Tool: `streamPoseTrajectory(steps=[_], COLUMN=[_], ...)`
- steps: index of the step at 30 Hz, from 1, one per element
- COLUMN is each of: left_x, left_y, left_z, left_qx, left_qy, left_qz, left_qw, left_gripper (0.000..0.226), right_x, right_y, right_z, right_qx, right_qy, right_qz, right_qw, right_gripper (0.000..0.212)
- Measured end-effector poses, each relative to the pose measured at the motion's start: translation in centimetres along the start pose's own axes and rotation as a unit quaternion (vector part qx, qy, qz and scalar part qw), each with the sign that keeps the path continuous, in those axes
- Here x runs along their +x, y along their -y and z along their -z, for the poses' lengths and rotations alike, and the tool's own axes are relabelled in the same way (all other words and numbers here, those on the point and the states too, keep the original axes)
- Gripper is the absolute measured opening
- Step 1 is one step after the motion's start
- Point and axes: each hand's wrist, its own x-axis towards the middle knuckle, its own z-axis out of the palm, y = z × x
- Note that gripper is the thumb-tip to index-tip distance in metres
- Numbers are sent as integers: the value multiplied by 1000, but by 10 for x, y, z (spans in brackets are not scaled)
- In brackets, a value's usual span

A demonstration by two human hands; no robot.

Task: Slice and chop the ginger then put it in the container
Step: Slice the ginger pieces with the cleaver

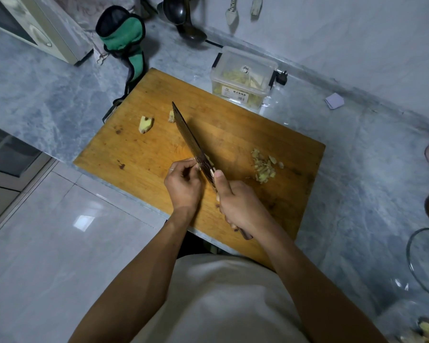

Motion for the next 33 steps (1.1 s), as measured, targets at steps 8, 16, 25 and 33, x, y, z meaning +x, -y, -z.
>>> streamPoseTrajectory(steps=[8,16,25,33], left_x=[1,1,1,0], left_y=[0,2,1,0], left_z=[0,0,1,1], left_qx=[3,9,14,19], left_qy=[-6,-3,9,1], left_qz=[2,-1,9,15], left_qw=[1000,1000,1000,1000], left_gripper=[14,13,14,15], right_x=[-2,0,9,6], right_y=[1,3,4,-2], right_z=[-2,-7,-9,-14], right_qx=[-34,-72,-85,-114], right_qy=[-4,-18,-20,-22], right_qz=[5,32,37,68], right_qw=[999,997,995,991], right_gripper=[69,66,68,68])
